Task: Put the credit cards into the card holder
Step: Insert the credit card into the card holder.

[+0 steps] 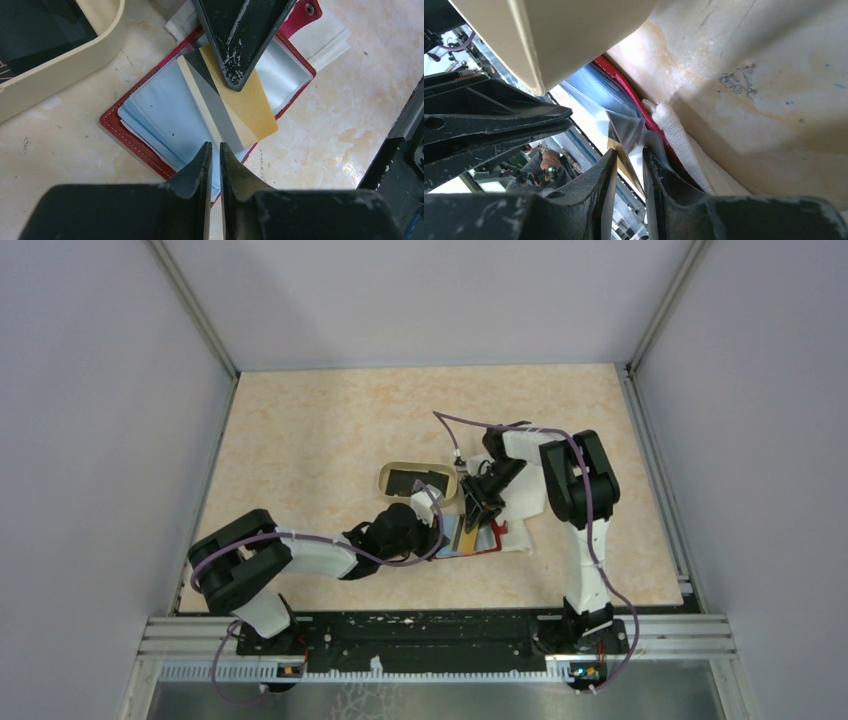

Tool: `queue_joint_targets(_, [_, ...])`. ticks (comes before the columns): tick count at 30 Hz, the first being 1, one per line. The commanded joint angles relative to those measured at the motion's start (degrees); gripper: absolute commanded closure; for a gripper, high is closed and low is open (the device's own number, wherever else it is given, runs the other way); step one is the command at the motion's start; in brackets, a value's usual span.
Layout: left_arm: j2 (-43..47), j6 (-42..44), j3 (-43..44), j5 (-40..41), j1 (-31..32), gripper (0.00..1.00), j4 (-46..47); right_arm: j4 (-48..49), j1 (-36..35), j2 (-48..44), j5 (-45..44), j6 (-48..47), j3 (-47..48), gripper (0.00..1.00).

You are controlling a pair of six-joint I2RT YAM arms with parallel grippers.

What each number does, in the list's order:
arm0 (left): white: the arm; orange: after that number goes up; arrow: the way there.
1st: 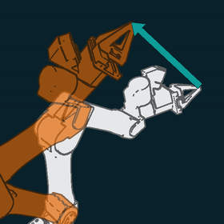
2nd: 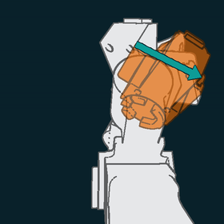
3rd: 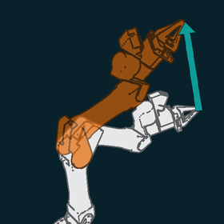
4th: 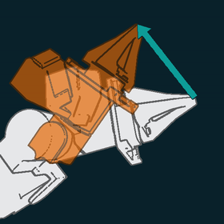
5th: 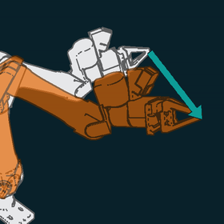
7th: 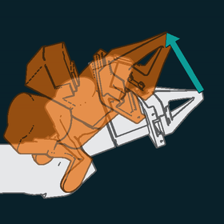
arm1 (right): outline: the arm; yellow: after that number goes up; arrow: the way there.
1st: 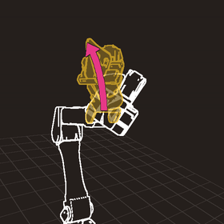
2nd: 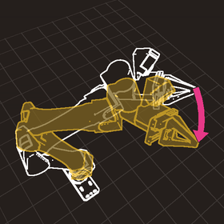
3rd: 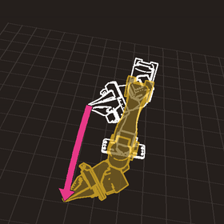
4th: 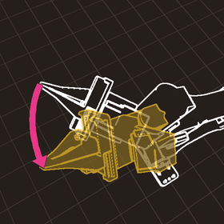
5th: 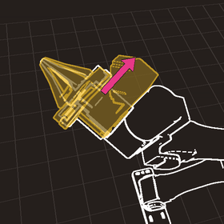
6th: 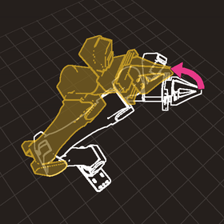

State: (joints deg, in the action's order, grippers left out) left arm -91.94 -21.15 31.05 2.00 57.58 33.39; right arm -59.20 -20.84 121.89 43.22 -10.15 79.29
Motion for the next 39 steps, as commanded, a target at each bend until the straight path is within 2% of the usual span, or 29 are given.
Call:
queue_joint_targets(1, [0.6, 0.6, -0.8, -1.7, -0.1, 0.84, 3.3, 5.5, -1.5, 1.2, -5.1, -1.6, 0.1, 0.73])
queue_joint_targets(8, [4.3, -3.0, 0.2, -12.3, -0.1, 0.81, 4.0, 5.4, -1.4, -0.1, -4.6, -2.8, 0.0, 0.73])
queue_joint_targets(11, [3.4, -7.0, 0.9, -16.7, 0.0, 0.8, 7.4, 5.4, -1.4, -0.7, -4.3, -2.9, 0.3, 0.73])
queue_joint_targets(14, [0.4, -10.0, 3.1, -17.4, 0.6, 0.8, 9.2, 5.5, -1.4, -0.7, -4.1, -2.9, 0.6, 0.73])
queue_joint_targets(19, [-5.4, -11.4, 9.4, -10.9, 4.1, 0.8, 4.8, 5.7, -1.3, -0.4, -3.8, -3.0, 0.7, 0.72])
queue_joint_targets(22, [-8.5, -11.1, 14.7, -3.8, 6.8, 0.8, -2.2, 5.7, -1.4, -0.4, -3.6, -3.0, 0.7, 0.72])
queue_joint_targets(28, [-12.7, -11.1, 20.4, 6.7, 8.0, 0.8, -11.2, 5.7, -1.4, -1.0, -3.7, -3.0, 0.7, 0.72])
queue_joint_targets(39, [-14.8, -10.1, 23.8, 13.1, 7.9, 0.79, -16.0, 5.6, -1.4, -1.5, -3.3, -3.3, 0.6, 0.7])
